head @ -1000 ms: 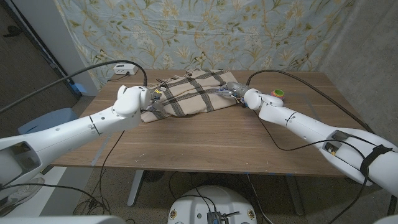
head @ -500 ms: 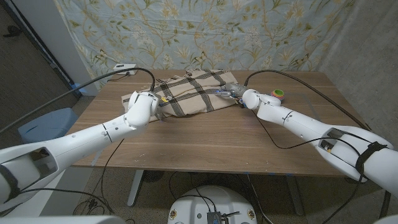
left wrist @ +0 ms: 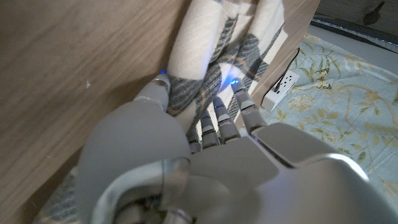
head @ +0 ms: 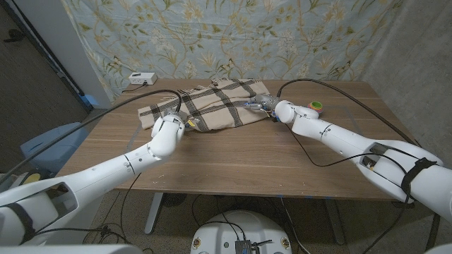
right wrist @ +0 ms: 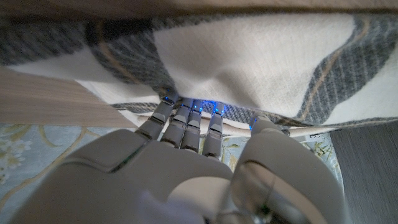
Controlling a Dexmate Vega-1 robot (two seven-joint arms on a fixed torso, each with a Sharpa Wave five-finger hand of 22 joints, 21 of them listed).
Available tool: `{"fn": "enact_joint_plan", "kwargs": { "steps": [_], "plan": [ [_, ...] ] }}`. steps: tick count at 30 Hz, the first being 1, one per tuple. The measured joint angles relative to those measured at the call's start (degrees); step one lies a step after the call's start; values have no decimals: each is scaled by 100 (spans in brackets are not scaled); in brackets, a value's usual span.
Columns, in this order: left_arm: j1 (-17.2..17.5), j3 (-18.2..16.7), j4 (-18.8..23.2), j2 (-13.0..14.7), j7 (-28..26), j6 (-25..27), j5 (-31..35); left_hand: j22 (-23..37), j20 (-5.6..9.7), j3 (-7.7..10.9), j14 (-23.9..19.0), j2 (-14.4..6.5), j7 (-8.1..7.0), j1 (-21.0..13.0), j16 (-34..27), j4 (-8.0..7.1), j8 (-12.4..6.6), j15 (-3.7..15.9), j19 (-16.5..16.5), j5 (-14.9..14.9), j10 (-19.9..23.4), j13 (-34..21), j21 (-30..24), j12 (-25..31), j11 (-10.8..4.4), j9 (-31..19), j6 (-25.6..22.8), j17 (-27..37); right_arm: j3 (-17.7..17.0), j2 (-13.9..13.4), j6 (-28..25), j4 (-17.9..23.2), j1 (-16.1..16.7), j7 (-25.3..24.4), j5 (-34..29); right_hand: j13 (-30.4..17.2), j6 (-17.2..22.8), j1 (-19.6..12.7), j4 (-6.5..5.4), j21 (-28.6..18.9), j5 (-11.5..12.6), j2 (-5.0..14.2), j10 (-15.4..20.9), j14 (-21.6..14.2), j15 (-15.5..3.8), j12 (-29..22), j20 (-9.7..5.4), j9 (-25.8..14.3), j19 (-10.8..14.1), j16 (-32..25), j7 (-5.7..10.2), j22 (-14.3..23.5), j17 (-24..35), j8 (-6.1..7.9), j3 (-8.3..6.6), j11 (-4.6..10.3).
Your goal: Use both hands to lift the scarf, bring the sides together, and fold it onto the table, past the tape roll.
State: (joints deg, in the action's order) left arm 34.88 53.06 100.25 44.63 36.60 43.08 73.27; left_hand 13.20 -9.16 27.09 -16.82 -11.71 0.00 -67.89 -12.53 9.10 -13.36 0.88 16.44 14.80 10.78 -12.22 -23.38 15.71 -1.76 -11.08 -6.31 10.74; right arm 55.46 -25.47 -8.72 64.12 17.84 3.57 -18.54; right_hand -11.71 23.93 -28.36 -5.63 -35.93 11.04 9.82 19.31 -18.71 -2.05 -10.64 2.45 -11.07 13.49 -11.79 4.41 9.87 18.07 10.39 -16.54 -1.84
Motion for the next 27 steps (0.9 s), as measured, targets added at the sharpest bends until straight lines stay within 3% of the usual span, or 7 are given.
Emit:
{"fn": "enact_joint_plan", "kwargs": {
  "steps": [3, 8, 11, 13, 14, 21, 27],
  "plan": [
    [98, -63, -138, -99, -313, 27, 102, 127, 56, 694, -167, -44, -30, -560, 0, -12, 11, 113, 51, 117, 167, 0, -211, 3, -25, -1, -131, 35, 13, 24, 35, -69, -20, 4, 9, 0, -30, 0, 34, 56, 0, 0, -150, 57, -30, 3, -10, 9, -10, 0, -29, -4, -19, 0, -41, 44],
    [188, -89, -428, -214, -726, 19, 213, 555, 551, 1259, -1241, 30, -396, -1263, -268, 28, -132, 171, 464, 72, 1118, 11, -1060, 297, -458, 8, -1065, 64, 28, 53, 66, -141, -30, 2, 26, 0, -113, 0, 37, 119, 0, 0, -453, 236, -31, 50, -21, 16, -20, 0, -31, -11, -28, 0, -90, 104],
    [198, -86, -624, -264, -1066, -30, 295, 990, 940, 1236, -2421, 150, -554, -1590, -612, 94, -422, 251, 748, -114, 2226, -3, -2038, 604, -646, 7, -2351, 172, 38, 61, 68, -169, -35, 2, 29, 0, -113, 0, 49, 141, 0, 0, -457, 236, -31, 43, -21, 16, -20, 0, -31, -11, -28, 0, -102, 112],
    [195, -60, -774, -290, -1066, -30, 295, 1217, 1071, 1061, -2908, 235, -538, -1718, -809, 114, -594, 354, 747, -191, 2799, -67, -2619, 758, -631, 6, -3106, 323, 38, 61, 65, -169, -35, 14, 29, -1, -113, 0, 49, 142, 0, 0, -364, 232, -30, -6, -31, 16, -31, 0, -31, -14, -28, 6, -102, 94],
    [185, -45, -854, -300, -1617, -157, 396, 1296, 1105, 974, -3017, 247, -533, -1730, -927, 119, -662, 331, 724, -196, 3022, -109, -2864, 816, -604, 0, -3444, 429, 56, 64, 59, -176, -41, 28, 29, -1, -113, 0, 49, 143, 0, 0, -327, 217, -21, -18, -32, 16, -31, -5, -31, -16, -39, 22, -102, 96],
    [68, 44, -1242, -287, -2253, -385, 454, 1236, 1158, 695, -3073, 289, -307, -1877, -1455, 123, -1197, 328, 372, 378, 4210, -638, -4121, 1121, -665, -213, -5811, 1740, 91, 50, -9, -145, -43, 118, 23, -1, -87, 18, 74, 185, 0, -18, -258, 130, -30, -61, -38, 16, -38, -51, -57, -17, -53, 43, -126, 63],
    [-124, 139, -1476, -170, -3172, -801, 619, 900, 1158, 722, -3083, 353, -26, -1813, -1633, 137, -1797, 338, 112, 877, 4582, -1441, -4746, 1410, -696, -839, -6285, 2667, 144, -10, -36, -76, -5, 208, -4, -1, -27, 23, 97, 222, 0, -24, -156, 86, -29, -62, -39, 16, -37, -72, -73, -17, -82, 65, -150, 103]
  ]
}}
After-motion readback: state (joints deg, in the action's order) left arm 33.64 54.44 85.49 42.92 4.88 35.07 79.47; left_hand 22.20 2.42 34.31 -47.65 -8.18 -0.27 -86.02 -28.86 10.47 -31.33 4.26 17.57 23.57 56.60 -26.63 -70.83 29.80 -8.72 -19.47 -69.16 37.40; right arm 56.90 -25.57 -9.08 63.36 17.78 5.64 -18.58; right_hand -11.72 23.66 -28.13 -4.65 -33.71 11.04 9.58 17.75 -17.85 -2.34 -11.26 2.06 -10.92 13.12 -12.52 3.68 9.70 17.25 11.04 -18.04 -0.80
